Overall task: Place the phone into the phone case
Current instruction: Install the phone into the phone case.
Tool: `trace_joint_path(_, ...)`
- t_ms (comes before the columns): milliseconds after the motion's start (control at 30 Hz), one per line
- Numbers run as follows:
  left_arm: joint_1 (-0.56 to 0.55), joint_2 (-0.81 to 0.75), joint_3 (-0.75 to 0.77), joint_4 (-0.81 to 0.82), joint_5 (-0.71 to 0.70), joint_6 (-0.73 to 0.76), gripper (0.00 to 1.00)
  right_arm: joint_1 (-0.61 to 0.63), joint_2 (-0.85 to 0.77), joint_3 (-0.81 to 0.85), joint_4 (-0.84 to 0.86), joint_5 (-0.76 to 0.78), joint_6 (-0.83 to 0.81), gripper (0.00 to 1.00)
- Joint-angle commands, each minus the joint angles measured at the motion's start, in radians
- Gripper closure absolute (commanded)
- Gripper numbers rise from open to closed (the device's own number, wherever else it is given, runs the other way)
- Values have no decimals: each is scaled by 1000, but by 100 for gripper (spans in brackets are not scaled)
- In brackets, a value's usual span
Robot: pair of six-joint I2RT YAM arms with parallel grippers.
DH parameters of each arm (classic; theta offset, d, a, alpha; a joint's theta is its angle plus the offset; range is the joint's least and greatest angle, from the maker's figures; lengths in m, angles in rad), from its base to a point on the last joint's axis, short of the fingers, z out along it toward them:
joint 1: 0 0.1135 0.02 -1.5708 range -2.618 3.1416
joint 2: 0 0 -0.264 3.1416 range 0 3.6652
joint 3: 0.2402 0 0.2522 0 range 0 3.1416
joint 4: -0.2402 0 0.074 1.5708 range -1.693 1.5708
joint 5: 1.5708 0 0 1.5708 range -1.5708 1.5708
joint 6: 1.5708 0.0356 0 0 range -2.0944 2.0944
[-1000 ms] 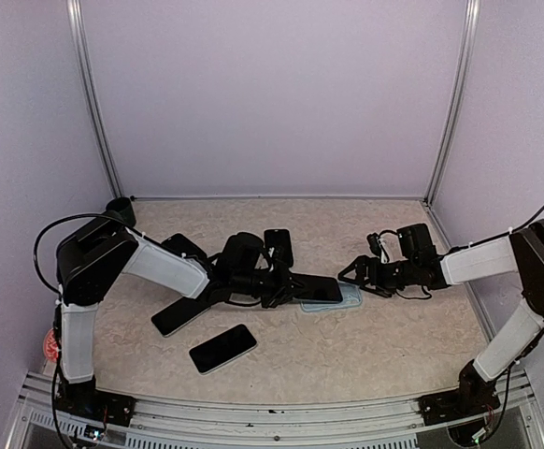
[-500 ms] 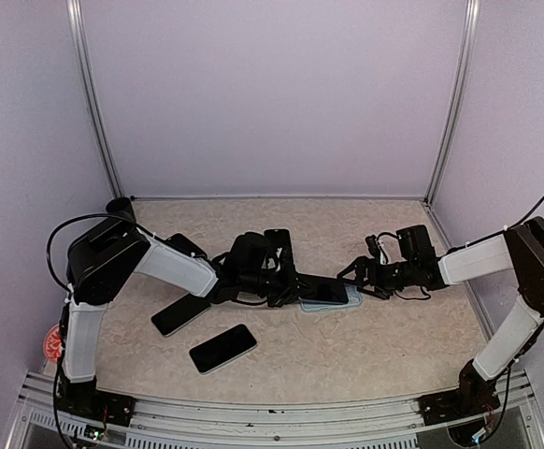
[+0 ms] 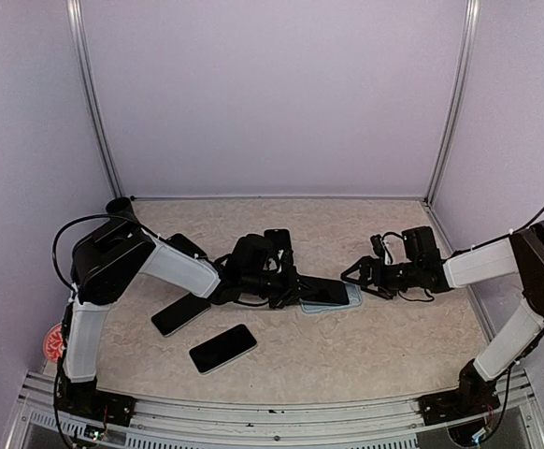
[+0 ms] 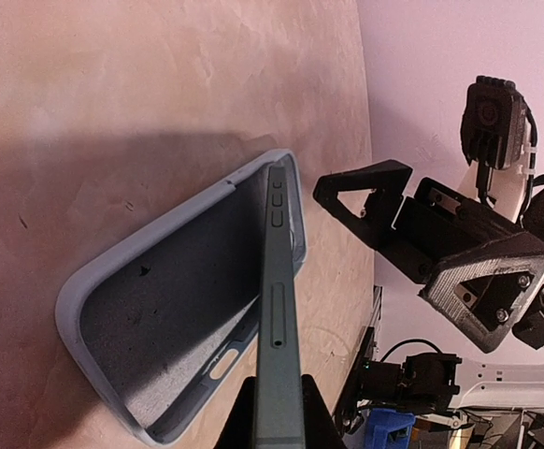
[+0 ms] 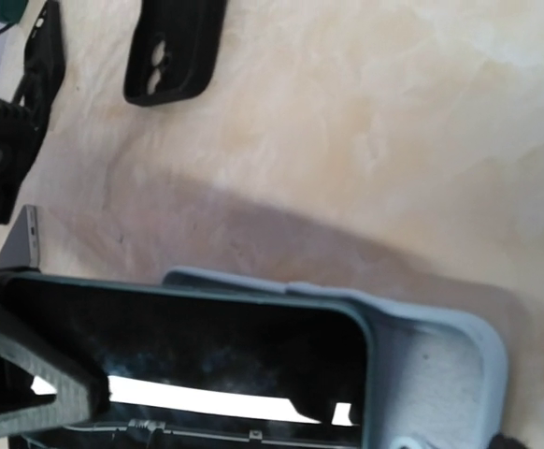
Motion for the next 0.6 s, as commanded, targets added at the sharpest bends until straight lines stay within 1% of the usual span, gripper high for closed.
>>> trace_joint_path(0,0,21,35,42,19,-2,100,-12,-2,-21,17,30,4,0)
trace_joint_path(267,11,35,36,59,34,-41,100,-11,54,-16,31,23,-6,0)
trace_joint_path(567,27,72,37,86,93,-126,100,-5,96,-10,64,-5,-16,0)
